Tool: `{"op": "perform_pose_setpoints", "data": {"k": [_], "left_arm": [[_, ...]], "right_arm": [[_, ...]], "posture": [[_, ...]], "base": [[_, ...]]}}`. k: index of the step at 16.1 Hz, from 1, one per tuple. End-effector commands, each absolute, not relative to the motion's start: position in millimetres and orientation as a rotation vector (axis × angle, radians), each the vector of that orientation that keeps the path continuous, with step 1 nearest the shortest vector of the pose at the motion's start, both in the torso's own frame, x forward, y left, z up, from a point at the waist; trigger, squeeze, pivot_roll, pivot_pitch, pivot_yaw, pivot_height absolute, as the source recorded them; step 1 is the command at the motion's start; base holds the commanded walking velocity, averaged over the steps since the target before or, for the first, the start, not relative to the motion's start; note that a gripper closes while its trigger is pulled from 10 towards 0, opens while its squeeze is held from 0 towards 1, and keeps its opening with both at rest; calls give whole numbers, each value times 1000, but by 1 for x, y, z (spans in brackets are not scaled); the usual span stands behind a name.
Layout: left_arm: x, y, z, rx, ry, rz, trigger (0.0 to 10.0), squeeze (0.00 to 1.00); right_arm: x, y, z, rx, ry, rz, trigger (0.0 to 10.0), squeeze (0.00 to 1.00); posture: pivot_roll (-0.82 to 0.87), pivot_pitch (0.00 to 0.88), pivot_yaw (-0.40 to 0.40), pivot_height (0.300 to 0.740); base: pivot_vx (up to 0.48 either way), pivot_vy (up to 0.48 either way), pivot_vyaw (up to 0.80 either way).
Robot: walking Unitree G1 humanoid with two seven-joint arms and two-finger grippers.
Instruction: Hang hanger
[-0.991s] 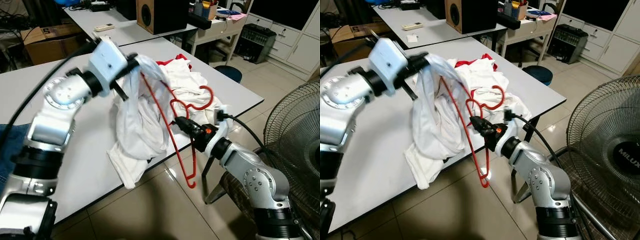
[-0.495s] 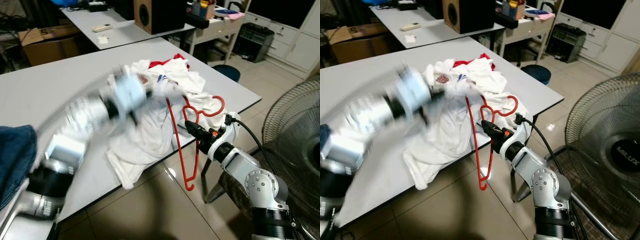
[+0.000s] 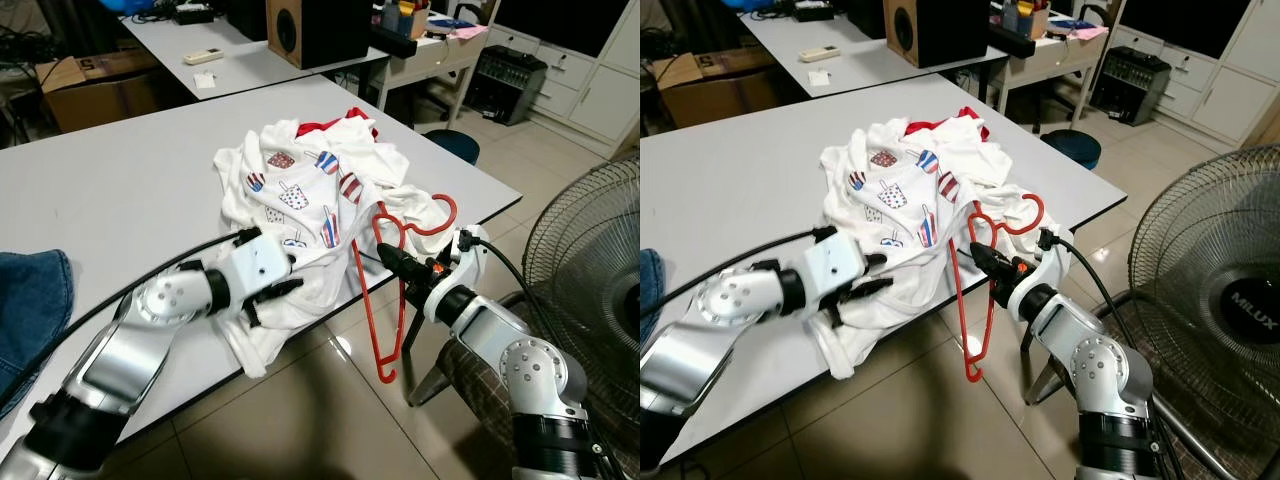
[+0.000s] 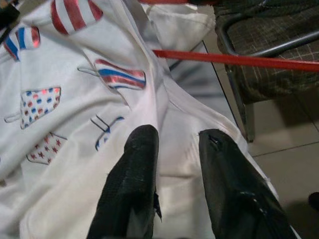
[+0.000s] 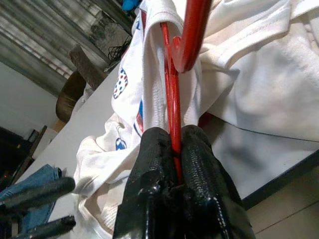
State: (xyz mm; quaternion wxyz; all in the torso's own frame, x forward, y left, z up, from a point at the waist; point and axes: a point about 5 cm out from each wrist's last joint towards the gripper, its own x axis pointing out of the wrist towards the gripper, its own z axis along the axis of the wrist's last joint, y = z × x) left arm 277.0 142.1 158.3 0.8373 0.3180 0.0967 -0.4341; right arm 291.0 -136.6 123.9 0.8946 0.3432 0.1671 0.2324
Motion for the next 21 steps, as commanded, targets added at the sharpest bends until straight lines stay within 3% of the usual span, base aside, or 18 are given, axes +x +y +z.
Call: {"op": "perform_pose_setpoints", "data": {"k": [1,5,13,14,15,16,18,19,21], "left_arm": [[273,146,157,657,231,-898,10000,0],[271,139,144,529,285,-834,10000,0],[283,138,117,503,323,-659,10000,0],[281,135,123,484,279,-690,2588,0],[279,133,127,475,240,-730,4118,0],[274,127,135,432,162,-813,10000,0],[276,132,143,390,115,-799,10000,0],[278,134,148,362,91,-797,10000,1000],[286,140,149,384,81,-724,10000,1000]], "right_arm": [[290,-142,131,724,310,500,10000,0],[288,-142,143,764,246,579,10000,0],[285,-147,159,810,157,658,10000,0],[284,-148,160,810,153,663,10000,0],[284,-148,160,810,152,664,10000,0],[283,-148,160,808,152,667,10000,0],[283,-148,160,802,154,672,10000,0],[283,-148,161,799,156,675,10000,0],[283,-147,161,796,158,682,10000,0]], "posture": [[-126,0,-29,740],[-124,0,-32,740],[-136,0,-18,740],[-138,0,-17,740],[-138,0,-18,740],[-138,0,-18,740],[-137,0,-20,740],[-137,0,-21,740],[-136,0,-22,740]], "base": [[0,0,0],[0,0,0],[0,0,0],[0,0,0],[0,0,0],[0,0,0],[0,0,0],[0,0,0],[0,0,0]]}}
